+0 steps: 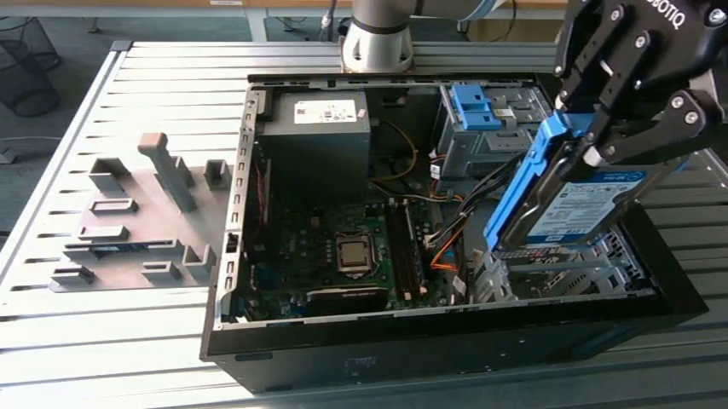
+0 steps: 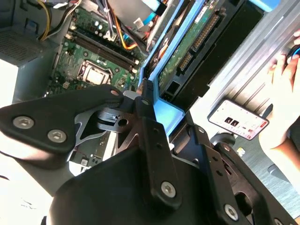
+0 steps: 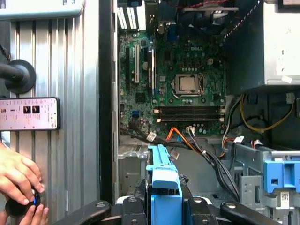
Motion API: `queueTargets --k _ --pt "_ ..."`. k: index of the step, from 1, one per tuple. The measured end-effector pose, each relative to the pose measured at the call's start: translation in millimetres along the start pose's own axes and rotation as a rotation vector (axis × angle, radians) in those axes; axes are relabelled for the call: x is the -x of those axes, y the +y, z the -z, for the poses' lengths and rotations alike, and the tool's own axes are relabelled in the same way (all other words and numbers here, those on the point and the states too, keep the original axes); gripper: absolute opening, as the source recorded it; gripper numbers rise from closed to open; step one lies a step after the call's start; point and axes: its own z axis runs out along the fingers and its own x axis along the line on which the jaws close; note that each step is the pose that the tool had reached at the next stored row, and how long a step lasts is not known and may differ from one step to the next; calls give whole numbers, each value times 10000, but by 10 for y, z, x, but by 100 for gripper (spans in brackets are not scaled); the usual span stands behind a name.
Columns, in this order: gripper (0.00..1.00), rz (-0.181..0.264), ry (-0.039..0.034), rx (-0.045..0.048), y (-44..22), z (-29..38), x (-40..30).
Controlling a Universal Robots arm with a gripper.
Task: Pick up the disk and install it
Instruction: 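Insert the disk into the insertion slot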
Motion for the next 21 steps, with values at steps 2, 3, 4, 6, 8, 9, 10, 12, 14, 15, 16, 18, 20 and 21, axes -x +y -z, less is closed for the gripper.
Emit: queueTargets --k 2,3,4,6,8,9,10,12,14,15,16,18,20,21 --pt "36 0 0 4 -65 -7 -5" --pt "36 1 1 6 -97 -11 -6" --pt "36 0 2 8 -127 -15 -9" --pt "36 0 0 9 -170 -28 -16" --pt "36 0 2 10 -180 -50 -21" --pt "36 0 4 10 -180 -61 -21" --pt "36 -1 4 10 -180 -72 -21" --pt "36 0 2 10 -181 -91 -21" --pt "36 0 1 10 -182 -106 -21" --pt "36 0 0 10 -183 -112 -21" --pt "36 0 -1 10 -185 -119 -21" --pt "36 1 -2 10 -196 -132 -21" --pt "36 1 -2 10 -204 -142 -21" --pt "36 0 -2 9 -207 -147 -21"
